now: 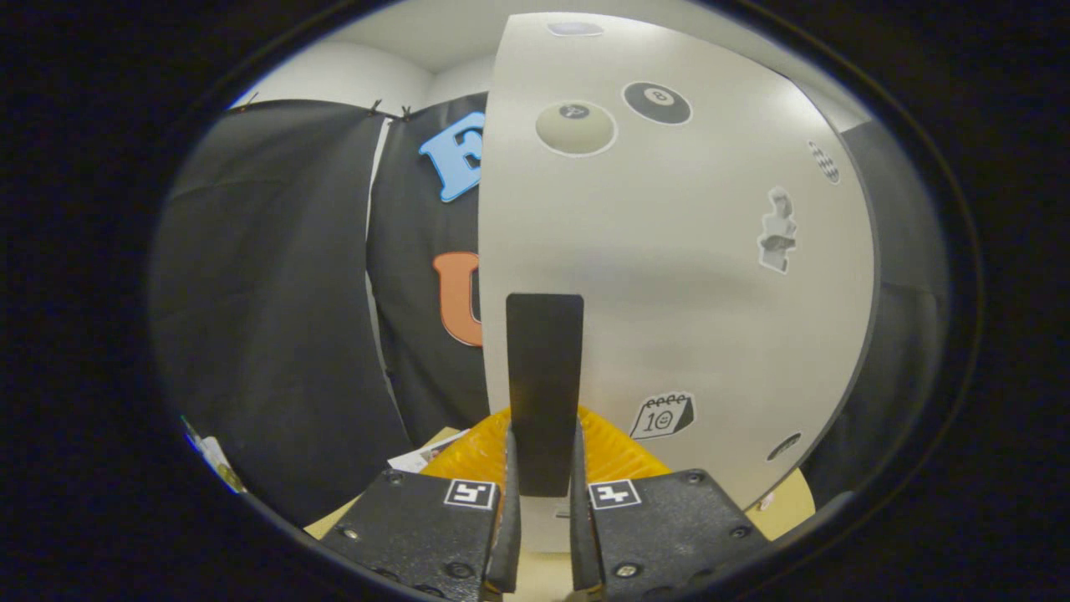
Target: Open the shoe cabinet door, grab the shoes and put them into the shoe cabinet, then close the shoe cabinet door.
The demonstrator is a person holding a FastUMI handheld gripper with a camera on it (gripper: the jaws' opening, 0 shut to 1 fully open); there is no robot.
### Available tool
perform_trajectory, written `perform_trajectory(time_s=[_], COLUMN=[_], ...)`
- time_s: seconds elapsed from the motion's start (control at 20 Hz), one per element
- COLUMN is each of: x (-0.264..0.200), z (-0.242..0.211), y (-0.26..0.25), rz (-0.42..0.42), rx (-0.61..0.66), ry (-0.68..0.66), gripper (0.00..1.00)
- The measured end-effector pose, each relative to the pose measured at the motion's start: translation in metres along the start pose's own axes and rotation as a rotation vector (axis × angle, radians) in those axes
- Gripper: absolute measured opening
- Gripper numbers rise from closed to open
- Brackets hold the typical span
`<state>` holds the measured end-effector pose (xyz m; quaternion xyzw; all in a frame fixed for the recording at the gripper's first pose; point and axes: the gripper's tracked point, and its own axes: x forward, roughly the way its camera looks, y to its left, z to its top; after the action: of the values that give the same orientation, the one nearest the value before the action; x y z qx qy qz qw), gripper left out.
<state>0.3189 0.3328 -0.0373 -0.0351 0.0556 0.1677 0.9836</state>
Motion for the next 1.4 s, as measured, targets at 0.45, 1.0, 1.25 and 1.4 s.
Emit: perform_trajectory(time_s=[0.45,1.0,1.25,1.4], x=[-0.060,-0.119,-0.135,-0.143], z=[-0.003,-0.014,-0.017,-0.021], y=[-0.015,-0.063,-0.091,-0.104], rz=[0.046,0.015,-0.042,-0.069], rx=[0.015,0.015,0.012,0.011], ry=[0.003,0.009,0.016,0.025], gripper=[0.27,0.25,0.19,0.14])
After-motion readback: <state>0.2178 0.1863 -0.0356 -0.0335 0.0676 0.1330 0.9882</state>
